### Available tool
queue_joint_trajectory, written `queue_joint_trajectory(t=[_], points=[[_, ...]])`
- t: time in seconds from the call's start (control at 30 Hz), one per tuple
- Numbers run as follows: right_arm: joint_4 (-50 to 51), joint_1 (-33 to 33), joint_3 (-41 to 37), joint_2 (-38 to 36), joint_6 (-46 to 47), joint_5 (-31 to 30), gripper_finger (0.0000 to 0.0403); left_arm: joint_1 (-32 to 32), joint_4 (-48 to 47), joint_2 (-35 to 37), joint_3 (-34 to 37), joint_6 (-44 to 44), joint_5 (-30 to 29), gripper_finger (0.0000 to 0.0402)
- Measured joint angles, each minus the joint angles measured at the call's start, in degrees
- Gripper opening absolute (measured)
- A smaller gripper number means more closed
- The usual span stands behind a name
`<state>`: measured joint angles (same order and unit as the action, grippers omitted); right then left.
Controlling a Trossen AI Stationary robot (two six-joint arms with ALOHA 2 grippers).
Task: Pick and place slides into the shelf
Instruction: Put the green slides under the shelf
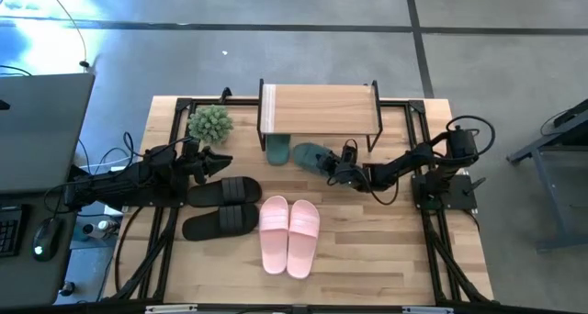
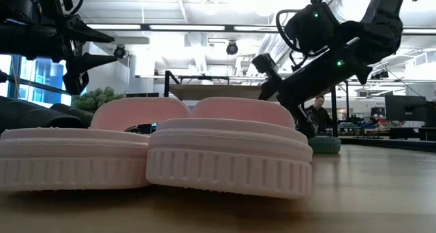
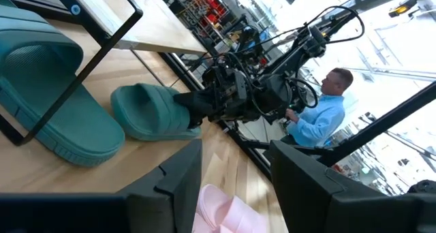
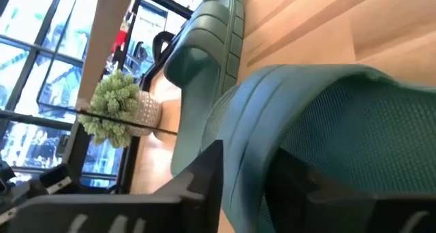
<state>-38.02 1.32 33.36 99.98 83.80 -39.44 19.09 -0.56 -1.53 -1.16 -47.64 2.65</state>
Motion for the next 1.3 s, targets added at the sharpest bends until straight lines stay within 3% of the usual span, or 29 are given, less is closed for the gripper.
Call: queue_joint_trajectory(t=[0.27,0.63,1.07,1.3], points=[[0.9,-0.1,0.0,0.0,-0.4,1.6,0.0118,0.0,0.5,0.0,0.0,0.0,3.4,0.0159],[3.0,-0.2,0.0,-2.0,-5.3,6.9,0.0119,0.0,0.9,0.0,0.0,0.0,5.7,0.0159],[24.0,-0.2,0.0,-14.0,-8.3,8.9,0.0119,0.0,0.9,-0.1,0.0,0.0,5.7,0.0159],[34.6,0.1,0.0,-21.0,-17.5,15.3,0.0119,0.0,0.9,-0.1,0.0,0.0,5.7,0.0159]])
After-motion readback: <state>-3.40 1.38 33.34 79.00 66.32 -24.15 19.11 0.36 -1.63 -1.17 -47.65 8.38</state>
